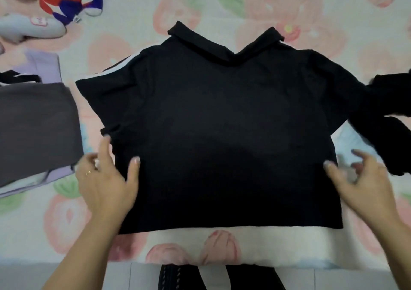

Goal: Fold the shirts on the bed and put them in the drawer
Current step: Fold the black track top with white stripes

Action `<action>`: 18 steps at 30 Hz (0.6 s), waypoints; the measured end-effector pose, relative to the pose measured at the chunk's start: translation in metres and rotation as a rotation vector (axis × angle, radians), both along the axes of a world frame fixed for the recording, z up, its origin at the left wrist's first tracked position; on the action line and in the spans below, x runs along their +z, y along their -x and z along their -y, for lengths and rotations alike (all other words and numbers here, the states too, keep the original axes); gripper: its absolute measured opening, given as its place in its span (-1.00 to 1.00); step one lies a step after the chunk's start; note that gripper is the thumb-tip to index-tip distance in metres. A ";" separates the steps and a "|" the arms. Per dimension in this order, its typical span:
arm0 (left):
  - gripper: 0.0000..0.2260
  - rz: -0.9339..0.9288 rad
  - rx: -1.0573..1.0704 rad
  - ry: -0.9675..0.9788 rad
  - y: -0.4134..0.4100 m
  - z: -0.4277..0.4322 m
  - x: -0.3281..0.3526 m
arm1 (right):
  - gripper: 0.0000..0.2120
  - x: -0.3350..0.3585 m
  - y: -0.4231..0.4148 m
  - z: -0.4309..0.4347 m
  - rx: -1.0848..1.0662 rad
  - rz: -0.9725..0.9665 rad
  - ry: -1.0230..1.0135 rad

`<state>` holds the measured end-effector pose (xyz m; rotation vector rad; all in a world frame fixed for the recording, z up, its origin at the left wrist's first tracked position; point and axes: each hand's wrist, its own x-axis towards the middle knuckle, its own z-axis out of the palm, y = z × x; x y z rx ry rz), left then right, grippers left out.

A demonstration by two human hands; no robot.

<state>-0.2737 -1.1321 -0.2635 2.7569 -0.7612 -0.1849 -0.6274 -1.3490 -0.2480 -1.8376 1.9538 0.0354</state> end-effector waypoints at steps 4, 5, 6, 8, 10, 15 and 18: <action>-0.47 0.061 0.097 0.118 -0.055 0.066 -0.002 | -0.54 -0.005 -0.038 0.087 0.014 0.091 0.233; -0.51 0.141 -0.009 0.078 -0.070 0.083 -0.005 | -0.53 -0.009 -0.049 0.109 0.072 0.056 0.256; -0.54 0.196 -0.137 0.035 -0.084 0.098 -0.009 | -0.52 -0.014 -0.059 0.128 0.140 0.020 0.267; -0.53 0.211 -0.296 -0.022 -0.106 0.124 -0.019 | -0.43 -0.024 -0.077 0.160 0.249 -0.042 0.234; -0.48 0.194 -0.263 -0.107 -0.119 0.137 -0.031 | -0.34 -0.032 -0.087 0.180 0.290 -0.163 0.143; -0.42 0.281 -0.187 -0.164 -0.135 0.137 -0.041 | -0.37 -0.038 -0.080 0.186 0.351 -0.297 0.222; -0.43 0.248 -0.137 -0.128 -0.153 0.145 -0.036 | -0.38 -0.027 -0.068 0.204 0.371 -0.218 0.391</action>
